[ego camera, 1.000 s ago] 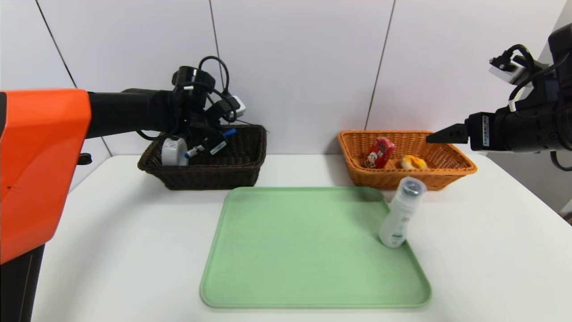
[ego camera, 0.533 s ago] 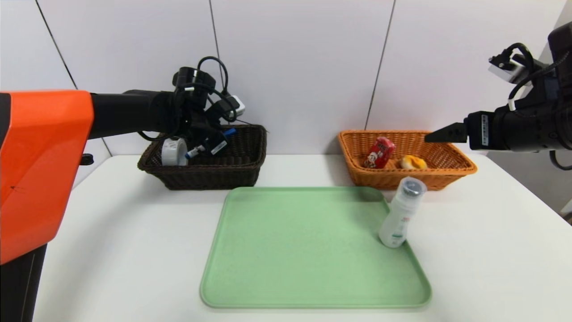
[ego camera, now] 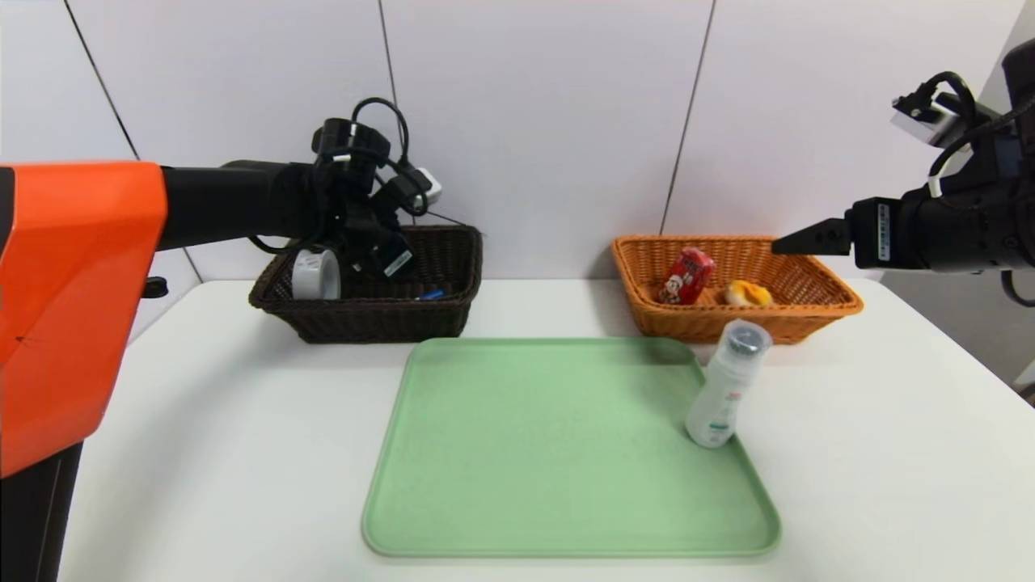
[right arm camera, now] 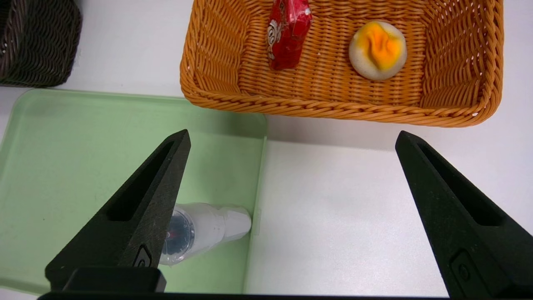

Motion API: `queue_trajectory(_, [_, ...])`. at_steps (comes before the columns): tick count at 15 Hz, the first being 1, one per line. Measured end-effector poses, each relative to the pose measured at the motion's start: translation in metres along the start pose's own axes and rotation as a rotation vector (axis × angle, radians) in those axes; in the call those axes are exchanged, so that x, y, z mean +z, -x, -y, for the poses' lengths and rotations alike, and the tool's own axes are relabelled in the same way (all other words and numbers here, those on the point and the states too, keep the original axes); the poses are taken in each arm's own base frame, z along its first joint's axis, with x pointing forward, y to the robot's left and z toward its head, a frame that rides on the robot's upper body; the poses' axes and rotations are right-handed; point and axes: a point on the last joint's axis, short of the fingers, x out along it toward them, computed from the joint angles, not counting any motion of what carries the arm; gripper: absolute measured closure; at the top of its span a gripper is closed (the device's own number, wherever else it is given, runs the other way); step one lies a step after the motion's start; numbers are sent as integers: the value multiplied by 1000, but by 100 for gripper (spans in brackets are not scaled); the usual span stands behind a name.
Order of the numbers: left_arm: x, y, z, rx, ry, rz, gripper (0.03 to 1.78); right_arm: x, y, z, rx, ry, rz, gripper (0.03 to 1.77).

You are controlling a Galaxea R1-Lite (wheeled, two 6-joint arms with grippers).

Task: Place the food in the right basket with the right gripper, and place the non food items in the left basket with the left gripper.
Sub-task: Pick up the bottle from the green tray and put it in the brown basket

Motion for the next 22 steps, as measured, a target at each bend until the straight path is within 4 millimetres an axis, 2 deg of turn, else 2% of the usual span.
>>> queue_trajectory(4, [15, 23, -3, 13, 177, 53, 43, 1, 3, 0, 0, -14, 9, 9])
queue_trajectory(7, [34, 53, 5, -6, 320, 101, 33, 1, 7, 0, 0, -14, 21, 9])
queue_trajectory(10, [58, 92, 26, -86, 406, 143, 26, 2, 11, 0, 1, -14, 31, 9])
queue_trajectory(16, [92, 175, 93, -329, 421, 200, 17, 2, 16, 1, -3, -36, 43, 9])
queue_trajectory(19, [97, 205, 120, -482, 363, 244, 15, 2, 18, 2, -9, -38, 45, 9])
queue_trajectory(22, [90, 223, 129, -728, 310, 281, 14, 2, 18, 5, -18, -44, 45, 9])
